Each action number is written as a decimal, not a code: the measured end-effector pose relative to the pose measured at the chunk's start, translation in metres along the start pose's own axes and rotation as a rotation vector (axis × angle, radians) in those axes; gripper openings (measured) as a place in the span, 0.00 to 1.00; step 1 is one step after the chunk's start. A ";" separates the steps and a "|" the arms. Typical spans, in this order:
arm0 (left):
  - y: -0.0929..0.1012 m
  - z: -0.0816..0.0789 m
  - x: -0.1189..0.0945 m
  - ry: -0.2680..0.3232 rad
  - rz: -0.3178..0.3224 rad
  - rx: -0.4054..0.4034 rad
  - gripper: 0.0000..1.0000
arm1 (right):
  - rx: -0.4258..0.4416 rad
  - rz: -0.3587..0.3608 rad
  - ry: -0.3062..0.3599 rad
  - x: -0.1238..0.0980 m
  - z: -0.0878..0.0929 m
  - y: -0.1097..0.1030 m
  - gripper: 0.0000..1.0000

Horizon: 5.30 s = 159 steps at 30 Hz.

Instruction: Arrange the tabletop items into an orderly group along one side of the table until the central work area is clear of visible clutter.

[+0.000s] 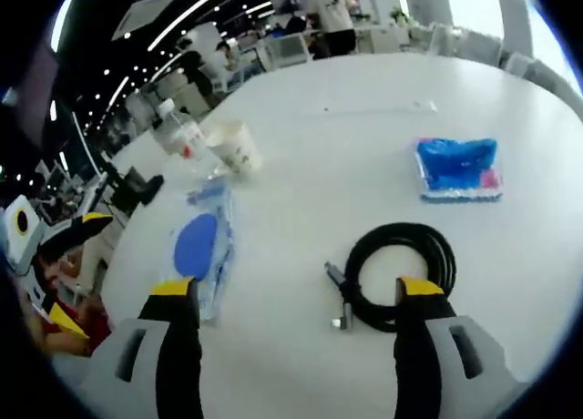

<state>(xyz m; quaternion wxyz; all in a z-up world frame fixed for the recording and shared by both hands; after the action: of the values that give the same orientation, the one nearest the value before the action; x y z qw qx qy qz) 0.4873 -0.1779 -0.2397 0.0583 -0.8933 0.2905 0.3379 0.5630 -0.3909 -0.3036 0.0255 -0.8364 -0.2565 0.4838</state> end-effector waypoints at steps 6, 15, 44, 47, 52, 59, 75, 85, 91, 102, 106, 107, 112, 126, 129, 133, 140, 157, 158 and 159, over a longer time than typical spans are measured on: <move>-0.015 0.001 -0.006 0.003 -0.024 -0.006 0.98 | 0.007 -0.022 -0.013 0.001 0.008 -0.017 0.91; -0.043 0.008 -0.003 -0.004 -0.057 -0.030 0.98 | 0.008 -0.063 -0.030 0.002 0.023 -0.044 0.90; -0.123 0.013 0.056 0.011 -0.076 -0.092 0.92 | 0.087 -0.209 -0.108 0.030 0.050 -0.123 0.82; -0.128 0.015 0.065 0.006 -0.073 -0.097 0.91 | 0.113 -0.236 -0.109 0.034 0.052 -0.133 0.80; -0.136 0.019 0.076 0.002 -0.072 -0.121 0.83 | 0.155 -0.273 -0.119 0.042 0.052 -0.143 0.74; -0.147 0.020 0.093 0.011 -0.079 -0.133 0.74 | 0.185 -0.278 -0.133 0.052 0.052 -0.146 0.68; -0.157 0.014 0.118 -0.007 -0.012 -0.044 0.37 | 0.450 -0.291 -0.135 0.068 0.055 -0.151 0.44; -0.163 0.027 0.127 -0.111 -0.017 -0.020 0.25 | 0.610 -0.278 -0.129 0.077 0.066 -0.146 0.20; -0.163 0.025 0.130 -0.119 0.003 -0.008 0.22 | 0.643 -0.297 -0.135 0.081 0.071 -0.147 0.16; -0.168 0.023 0.122 -0.115 0.018 -0.109 0.09 | 0.634 -0.349 -0.153 0.082 0.068 -0.151 0.08; -0.170 0.021 0.120 -0.122 0.021 -0.086 0.05 | 0.630 -0.358 -0.157 0.082 0.067 -0.150 0.07; -0.169 0.021 0.120 -0.128 0.018 -0.075 0.04 | 0.627 -0.358 -0.158 0.082 0.066 -0.149 0.06; -0.165 0.020 0.115 -0.140 0.012 -0.061 0.02 | 0.594 -0.337 -0.152 0.076 0.064 -0.145 0.03; -0.148 0.019 0.092 -0.114 0.023 -0.022 0.00 | 0.496 -0.264 -0.108 0.054 0.064 -0.126 0.01; -0.146 0.018 0.087 -0.105 0.030 -0.016 0.00 | 0.467 -0.248 -0.096 0.049 0.063 -0.122 0.01; -0.140 0.017 0.076 -0.079 0.031 -0.041 0.00 | 0.423 -0.222 -0.079 0.042 0.063 -0.116 0.01; -0.125 0.025 0.060 -0.069 0.041 -0.036 0.00 | 0.337 -0.144 -0.040 0.029 0.061 -0.097 0.01; -0.082 0.040 0.026 0.013 0.080 -0.148 0.00 | 0.214 0.007 0.012 0.014 0.056 -0.060 0.01; -0.079 0.041 0.025 0.015 0.083 -0.152 0.00 | 0.208 0.014 0.014 0.014 0.055 -0.058 0.01; -0.074 0.044 0.024 0.013 0.086 -0.152 0.00 | 0.204 0.022 0.015 0.014 0.054 -0.054 0.01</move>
<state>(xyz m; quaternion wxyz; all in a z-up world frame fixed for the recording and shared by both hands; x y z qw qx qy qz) 0.5184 -0.1151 -0.2951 -0.0263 -0.8839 0.3027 0.3555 0.5021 -0.3486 -0.3275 0.1070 -0.8357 -0.1966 0.5015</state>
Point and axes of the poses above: the point that each gripper's makers call its tool centre point, and the gripper's own axes: x roughly forward along the fingers, y roughly to its right, z roughly out of its underside, the point moved 5 cm from there along -x, roughly backward along the fingers, and after that the axes turned 8 degrees about -y, right-handed, at the moved point
